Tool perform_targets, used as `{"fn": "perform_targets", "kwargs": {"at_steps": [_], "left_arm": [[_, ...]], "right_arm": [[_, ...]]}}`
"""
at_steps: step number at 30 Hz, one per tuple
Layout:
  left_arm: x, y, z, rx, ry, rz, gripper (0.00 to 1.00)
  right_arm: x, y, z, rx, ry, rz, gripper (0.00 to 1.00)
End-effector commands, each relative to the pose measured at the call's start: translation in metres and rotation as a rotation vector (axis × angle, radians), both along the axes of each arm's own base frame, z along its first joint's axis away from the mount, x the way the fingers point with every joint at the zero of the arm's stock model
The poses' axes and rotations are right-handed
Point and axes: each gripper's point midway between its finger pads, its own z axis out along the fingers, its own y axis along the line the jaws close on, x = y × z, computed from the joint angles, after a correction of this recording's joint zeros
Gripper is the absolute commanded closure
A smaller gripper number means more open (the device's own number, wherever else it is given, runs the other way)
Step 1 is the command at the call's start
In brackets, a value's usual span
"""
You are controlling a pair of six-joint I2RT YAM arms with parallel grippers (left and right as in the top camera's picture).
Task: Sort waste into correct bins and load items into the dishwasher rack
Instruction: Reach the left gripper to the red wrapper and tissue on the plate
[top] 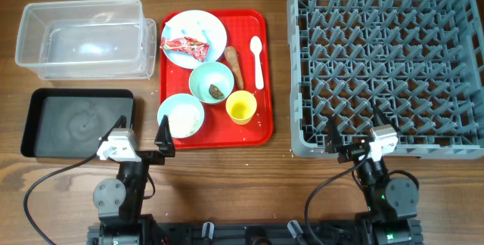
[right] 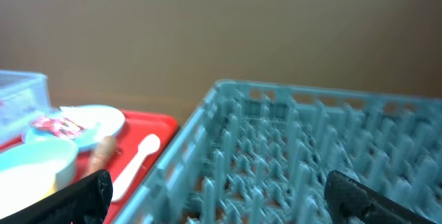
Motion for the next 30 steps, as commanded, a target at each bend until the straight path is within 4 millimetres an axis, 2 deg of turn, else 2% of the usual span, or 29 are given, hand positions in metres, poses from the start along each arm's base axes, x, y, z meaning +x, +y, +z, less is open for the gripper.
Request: {"fn": "perform_targets", "kwargs": {"at_steps": [1,3,6,8,11,13,16,18,20,21,22,24,26,30], "left_arm": [[-0.003,-0.007,0.023,-0.010,-0.034,-0.040,0.00],[-0.004,-0.008,0.037,-0.010,-0.029,-0.044,0.00],[0.003,-0.008,0.077,-0.011,-0.014,-0.044,0.00],[0.015,-0.007,0.100,-0.014,0.023,-0.044,0.00],[0.042,-0.012,0.129,-0.013,0.135,-0.086,0.00],[0.060,-0.014,0.139,-0.010,0.214,-0.107,0.00],[0.100,-0.011,0.149,-0.032,0.393,-0.105,0.00],[0.133,-0.010,0.143,-0.045,0.554,-0.099,0.00],[0.163,-0.015,0.135,-0.049,0.641,-0.112,0.00],[0.186,-0.024,0.126,-0.046,0.682,-0.133,0.00],[0.199,-0.031,0.118,-0.048,0.701,-0.152,0.00],[0.235,-0.059,0.100,-0.055,0.691,-0.241,0.00],[0.256,-0.084,0.068,-0.064,0.715,-0.313,0.00],[0.277,-0.119,0.006,-0.071,0.786,-0.388,0.00]], "right_arm": [[-0.009,0.022,0.023,0.018,-0.067,0.135,0.00],[-0.013,0.023,0.040,0.018,-0.093,0.149,0.00],[-0.016,0.023,0.082,0.018,-0.124,0.149,0.00],[-0.011,0.024,0.099,0.017,-0.106,0.149,0.00],[0.004,0.025,0.118,0.012,-0.012,0.148,0.00],[0.014,0.027,0.125,0.010,0.054,0.148,0.00],[0.032,0.029,0.133,0.003,0.191,0.146,0.00],[0.046,0.031,0.135,-0.002,0.326,0.145,0.00],[0.054,0.034,0.134,-0.005,0.404,0.156,0.00],[0.060,0.039,0.134,-0.002,0.450,0.183,0.00],[0.063,0.045,0.134,0.003,0.466,0.214,0.00],[0.067,0.069,0.130,0.031,0.498,0.356,0.00],[0.075,0.073,0.115,0.038,0.550,0.373,0.00],[0.090,0.075,0.077,0.059,0.684,0.364,0.00]]}}
